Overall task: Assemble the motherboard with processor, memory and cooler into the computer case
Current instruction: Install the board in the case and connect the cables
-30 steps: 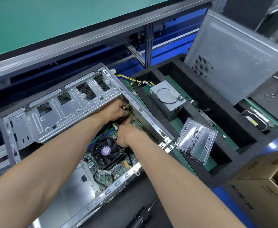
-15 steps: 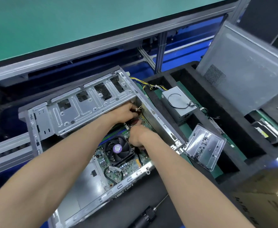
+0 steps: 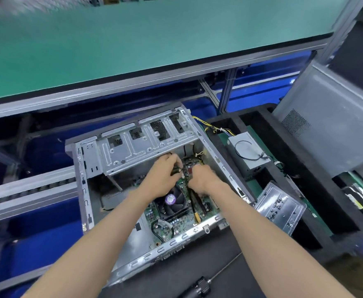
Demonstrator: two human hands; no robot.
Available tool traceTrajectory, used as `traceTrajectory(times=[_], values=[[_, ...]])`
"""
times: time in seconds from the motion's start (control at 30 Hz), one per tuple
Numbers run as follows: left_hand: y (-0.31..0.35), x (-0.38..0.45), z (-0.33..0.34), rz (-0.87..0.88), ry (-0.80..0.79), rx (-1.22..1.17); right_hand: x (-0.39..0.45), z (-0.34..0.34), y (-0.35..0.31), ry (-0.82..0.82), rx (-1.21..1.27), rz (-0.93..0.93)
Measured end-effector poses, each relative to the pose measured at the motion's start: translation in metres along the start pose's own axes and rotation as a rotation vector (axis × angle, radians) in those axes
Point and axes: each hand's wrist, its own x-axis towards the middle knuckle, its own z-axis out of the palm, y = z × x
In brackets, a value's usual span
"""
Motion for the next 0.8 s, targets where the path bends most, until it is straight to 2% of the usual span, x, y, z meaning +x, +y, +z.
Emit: traceTrajectory(times=[0.2,0.5,0.8], values=[[-0.005,-0.020,0.007,-0.285,0.167,-0.222,0.007,0.009,-0.005,0.020,-0.089,-0.034],[0.003,-0.017,0.006,-0.400,0.056,-0.289,0.010,0.011,-0.002,0.063,-0.113,-0.016],[0.008,-0.017,0.009,-0.439,0.049,-0.277,0.008,0.011,-0.008,0.097,-0.149,-0.049]])
